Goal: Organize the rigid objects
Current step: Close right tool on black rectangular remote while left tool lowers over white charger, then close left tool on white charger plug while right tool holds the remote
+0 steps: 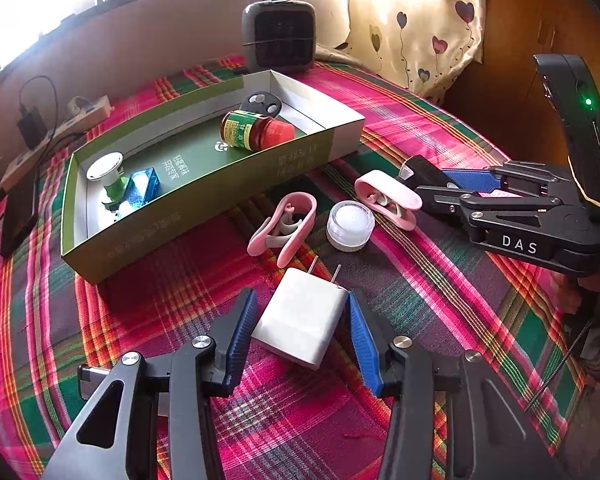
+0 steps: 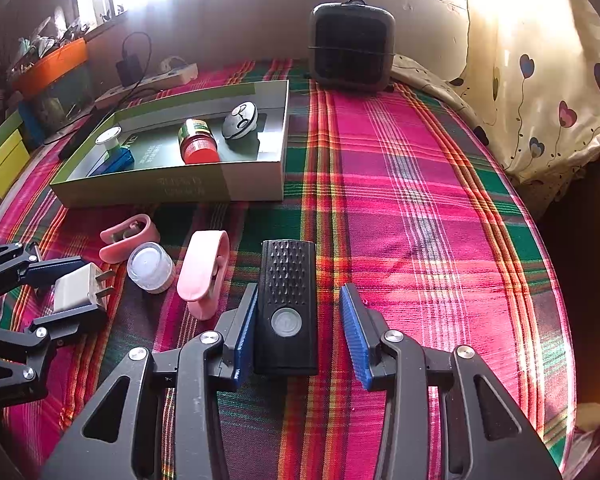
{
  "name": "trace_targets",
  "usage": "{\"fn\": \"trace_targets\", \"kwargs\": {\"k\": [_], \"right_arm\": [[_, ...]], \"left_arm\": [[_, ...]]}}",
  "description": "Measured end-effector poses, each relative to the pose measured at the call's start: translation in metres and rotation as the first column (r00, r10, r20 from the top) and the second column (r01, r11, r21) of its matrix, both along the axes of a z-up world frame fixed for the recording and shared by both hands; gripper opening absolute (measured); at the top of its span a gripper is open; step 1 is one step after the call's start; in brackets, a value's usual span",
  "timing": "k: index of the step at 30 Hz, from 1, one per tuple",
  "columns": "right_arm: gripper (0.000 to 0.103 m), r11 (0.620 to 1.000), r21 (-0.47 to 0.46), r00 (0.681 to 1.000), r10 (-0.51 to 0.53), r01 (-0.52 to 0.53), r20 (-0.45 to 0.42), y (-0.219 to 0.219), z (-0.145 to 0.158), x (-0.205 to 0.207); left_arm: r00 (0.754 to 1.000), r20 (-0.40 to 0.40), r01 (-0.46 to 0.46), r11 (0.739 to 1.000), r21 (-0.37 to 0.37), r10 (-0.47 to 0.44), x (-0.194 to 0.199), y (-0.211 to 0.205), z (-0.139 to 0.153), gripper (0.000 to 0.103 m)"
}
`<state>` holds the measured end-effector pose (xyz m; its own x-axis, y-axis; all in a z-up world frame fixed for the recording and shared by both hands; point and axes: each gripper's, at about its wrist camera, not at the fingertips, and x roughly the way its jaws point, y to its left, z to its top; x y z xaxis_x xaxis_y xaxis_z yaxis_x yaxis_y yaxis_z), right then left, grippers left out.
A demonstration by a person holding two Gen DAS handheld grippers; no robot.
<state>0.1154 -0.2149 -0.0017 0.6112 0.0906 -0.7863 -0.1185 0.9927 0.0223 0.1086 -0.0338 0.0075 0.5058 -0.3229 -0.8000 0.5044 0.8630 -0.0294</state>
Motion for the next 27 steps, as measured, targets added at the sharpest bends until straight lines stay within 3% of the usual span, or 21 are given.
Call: {"fn": "trace_targets", "kwargs": {"k": [8, 27], "right_arm": [[0.028, 1.000, 0.004, 1.000, 0.004, -0.004, 0.005, 0.0018, 0.0004, -0.0007], [0.028, 0.998, 0.051, 0.999, 0.029, -0.030, 0.016, 0.0028, 0.0051, -0.0057]], "left_arm": [[1.000, 0.006, -0.003, 1.000, 0.000, 0.003, -0.0001, 0.0001, 0.0003, 0.045], [1.000, -0.005, -0.026, 0.999, -0.023, 0.026, 0.0018, 0.0022, 0.0023, 0.044]]}}
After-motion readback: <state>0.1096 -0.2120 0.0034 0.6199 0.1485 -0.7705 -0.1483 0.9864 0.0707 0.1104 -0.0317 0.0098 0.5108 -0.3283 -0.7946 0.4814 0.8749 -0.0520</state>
